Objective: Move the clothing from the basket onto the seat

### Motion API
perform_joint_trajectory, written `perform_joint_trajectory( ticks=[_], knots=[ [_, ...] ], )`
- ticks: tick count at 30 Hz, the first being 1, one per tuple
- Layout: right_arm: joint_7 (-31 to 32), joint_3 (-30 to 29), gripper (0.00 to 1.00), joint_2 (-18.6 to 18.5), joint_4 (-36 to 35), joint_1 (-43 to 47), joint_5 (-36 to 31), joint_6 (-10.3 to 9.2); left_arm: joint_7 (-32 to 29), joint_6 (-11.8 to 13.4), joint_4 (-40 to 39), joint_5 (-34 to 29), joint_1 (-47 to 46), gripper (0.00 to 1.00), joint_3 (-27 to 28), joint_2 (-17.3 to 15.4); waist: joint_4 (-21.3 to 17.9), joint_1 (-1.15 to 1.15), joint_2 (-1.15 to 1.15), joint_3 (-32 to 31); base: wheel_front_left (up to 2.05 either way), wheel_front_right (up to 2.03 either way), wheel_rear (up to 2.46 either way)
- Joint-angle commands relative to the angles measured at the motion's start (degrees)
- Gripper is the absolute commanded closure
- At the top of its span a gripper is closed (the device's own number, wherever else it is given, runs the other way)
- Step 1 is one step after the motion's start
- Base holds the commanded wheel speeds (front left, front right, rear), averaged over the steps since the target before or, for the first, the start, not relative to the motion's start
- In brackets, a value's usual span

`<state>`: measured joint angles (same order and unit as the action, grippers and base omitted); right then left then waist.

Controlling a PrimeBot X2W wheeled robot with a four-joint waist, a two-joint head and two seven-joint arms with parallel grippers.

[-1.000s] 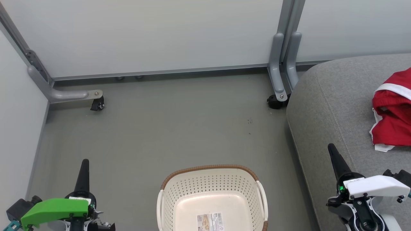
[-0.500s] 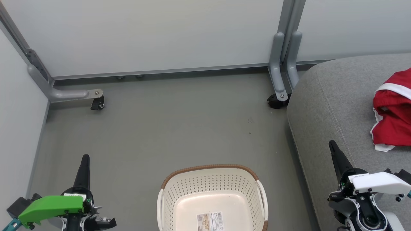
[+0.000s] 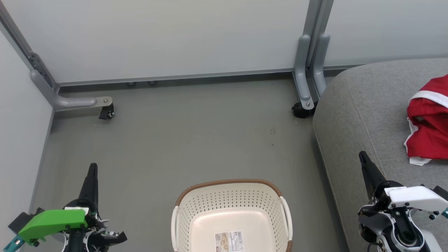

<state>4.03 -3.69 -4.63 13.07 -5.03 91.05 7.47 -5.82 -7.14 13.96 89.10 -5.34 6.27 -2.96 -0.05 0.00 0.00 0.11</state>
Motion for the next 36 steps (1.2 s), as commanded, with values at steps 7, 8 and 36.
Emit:
perform_joint_trajectory(
  ticks=[7,8,36],
  knots=[
    [0.65,-0.53,1.00,-0.03,0.99,-1.30,3.33,0.04,-0.84,-0.51,0.17,3.38,-1.36,1.00,0.40,0.11,0.04,0.00,0.00,0.07,0.00,0.00,0.00],
    [0.75,-0.58,1.00,-0.02,1.07,-1.37,3.68,0.04,-1.00,-0.53,0.19,3.64,-1.37,1.00,0.43,0.12,0.05,0.00,0.00,0.07,0.00,0.00,0.00],
    [1.28,-1.23,1.00,0.53,1.06,-1.32,2.60,0.04,-0.94,-0.50,0.17,3.40,-1.27,1.00,0.38,0.09,0.05,0.00,0.00,0.07,0.00,0.00,0.00]
  ],
)
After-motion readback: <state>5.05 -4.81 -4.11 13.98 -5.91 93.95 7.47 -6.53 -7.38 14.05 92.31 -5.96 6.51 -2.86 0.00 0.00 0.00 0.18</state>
